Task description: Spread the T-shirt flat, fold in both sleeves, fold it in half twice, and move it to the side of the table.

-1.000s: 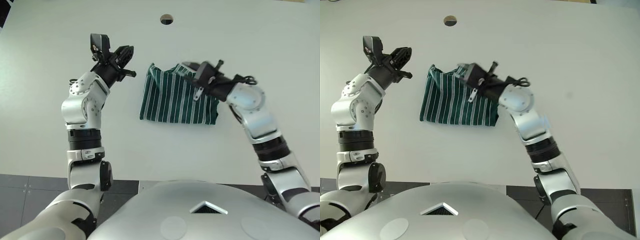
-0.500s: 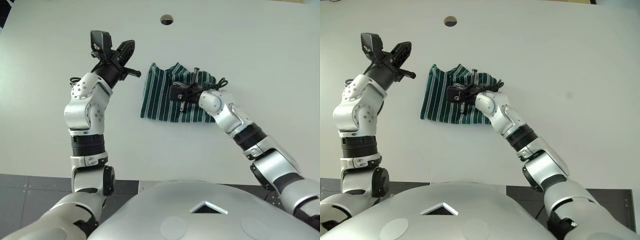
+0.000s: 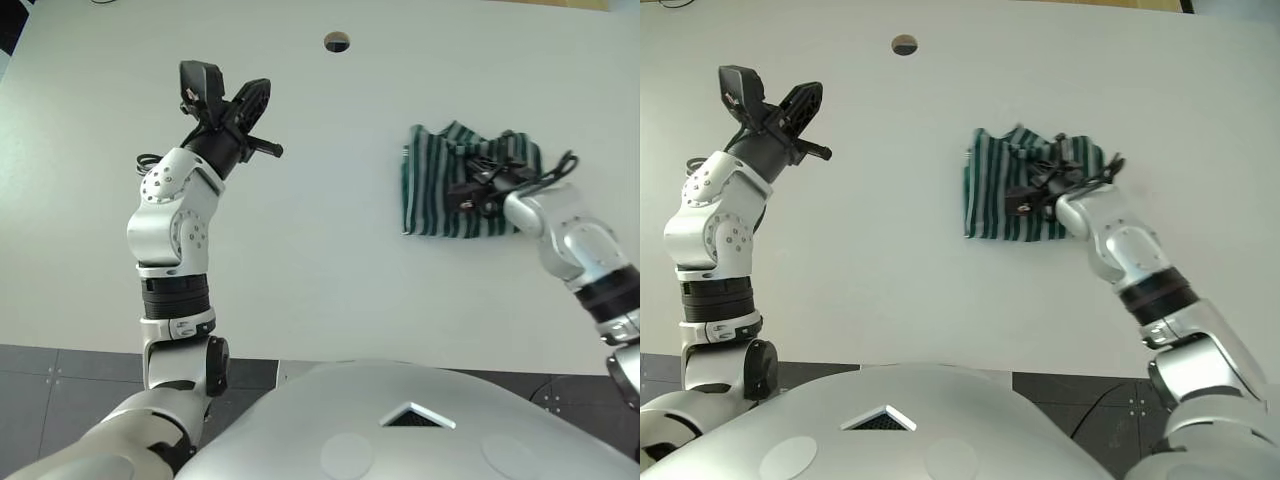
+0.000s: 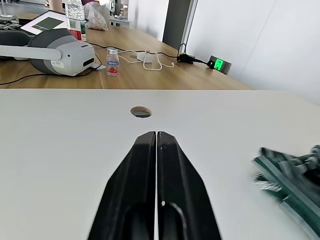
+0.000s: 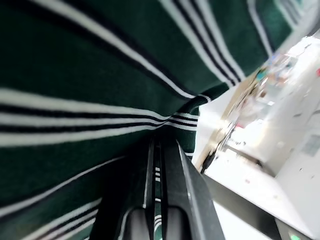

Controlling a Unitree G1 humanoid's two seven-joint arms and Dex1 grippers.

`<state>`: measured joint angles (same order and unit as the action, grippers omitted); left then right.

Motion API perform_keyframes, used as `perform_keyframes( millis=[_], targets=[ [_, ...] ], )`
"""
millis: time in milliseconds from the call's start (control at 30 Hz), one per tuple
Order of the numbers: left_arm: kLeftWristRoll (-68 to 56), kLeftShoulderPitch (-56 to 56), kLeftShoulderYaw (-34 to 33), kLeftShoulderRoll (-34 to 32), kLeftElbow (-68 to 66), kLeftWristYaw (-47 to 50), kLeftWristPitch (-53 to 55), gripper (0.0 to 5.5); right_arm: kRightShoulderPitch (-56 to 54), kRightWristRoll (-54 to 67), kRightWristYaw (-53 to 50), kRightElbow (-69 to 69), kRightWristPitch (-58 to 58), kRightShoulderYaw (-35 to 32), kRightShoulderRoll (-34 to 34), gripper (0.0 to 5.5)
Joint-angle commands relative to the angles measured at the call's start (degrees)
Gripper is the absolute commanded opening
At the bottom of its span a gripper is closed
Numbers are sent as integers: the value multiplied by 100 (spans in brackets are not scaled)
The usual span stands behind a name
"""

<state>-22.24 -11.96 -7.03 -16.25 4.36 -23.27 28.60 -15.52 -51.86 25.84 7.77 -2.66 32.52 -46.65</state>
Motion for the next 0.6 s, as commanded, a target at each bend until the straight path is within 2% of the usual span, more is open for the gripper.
perform_keyframes(
  millis=[33,233,400,467,533,600],
  targets=[
    [-26,10,-53,-36,86,18,47,10,613,395,463,221,92,-448,-671,15],
    [-64,16,-116,-45,69,-4,51,10,784,548,351,579,527,-793,-1063,15],
    [100,55,-92,-26,-167,11,-197,10,677,1122,-452,61,749,-1494,-610,15],
    [192,211,-37,14,-223,-21,-462,10,753,1706,-978,-575,875,-2158,-292,15],
    [214,638,-7,185,119,-137,-1132,10,1053,2960,-1447,-1525,863,-3108,537,15],
    [248,1069,8,415,482,-97,-1785,10,1541,4175,-1730,-2425,816,-3682,1391,15]
  ],
)
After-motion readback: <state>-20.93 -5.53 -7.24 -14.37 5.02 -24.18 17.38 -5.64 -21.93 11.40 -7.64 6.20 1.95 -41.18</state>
